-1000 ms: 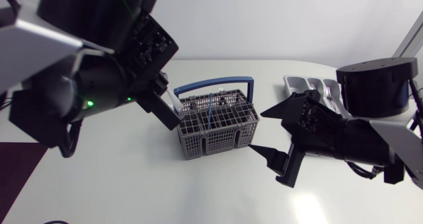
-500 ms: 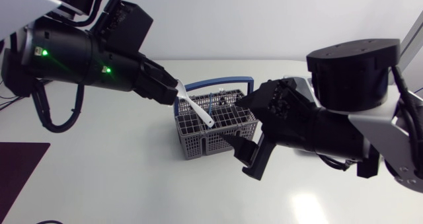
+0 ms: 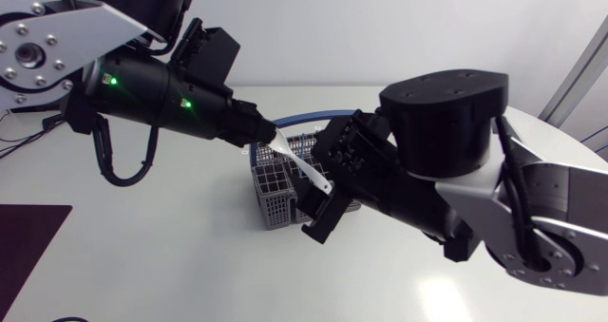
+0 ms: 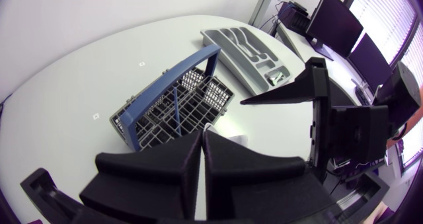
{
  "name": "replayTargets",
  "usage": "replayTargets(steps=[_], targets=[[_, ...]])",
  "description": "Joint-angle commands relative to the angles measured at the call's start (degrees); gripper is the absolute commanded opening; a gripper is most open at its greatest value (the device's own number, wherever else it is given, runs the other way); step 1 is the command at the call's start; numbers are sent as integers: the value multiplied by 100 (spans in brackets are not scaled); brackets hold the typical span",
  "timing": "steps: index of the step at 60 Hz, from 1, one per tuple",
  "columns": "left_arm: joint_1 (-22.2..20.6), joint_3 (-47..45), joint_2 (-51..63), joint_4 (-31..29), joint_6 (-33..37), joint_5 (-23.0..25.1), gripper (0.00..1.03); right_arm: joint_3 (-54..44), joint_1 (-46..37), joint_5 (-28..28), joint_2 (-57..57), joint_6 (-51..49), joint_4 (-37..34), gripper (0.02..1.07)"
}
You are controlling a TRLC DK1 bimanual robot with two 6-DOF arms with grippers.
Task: Unload the cutlery basket into the drawer organizer.
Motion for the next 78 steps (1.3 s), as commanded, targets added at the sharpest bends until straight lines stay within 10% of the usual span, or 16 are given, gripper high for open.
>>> replayTargets(steps=[1, 37, 68, 78], targets=[[14, 18, 103, 113, -231, 149, 8, -152, 54, 145, 176, 74, 252, 78], [-12, -35, 279, 219, -293, 325, 8, -134, 81, 312, 483, -155, 578, 19], [-38, -70, 261, 227, -293, 369, 8, -161, 116, 294, 563, -146, 507, 10], [41, 106, 217, 227, -302, 395, 44, -231, 98, 171, 413, -164, 393, 10]])
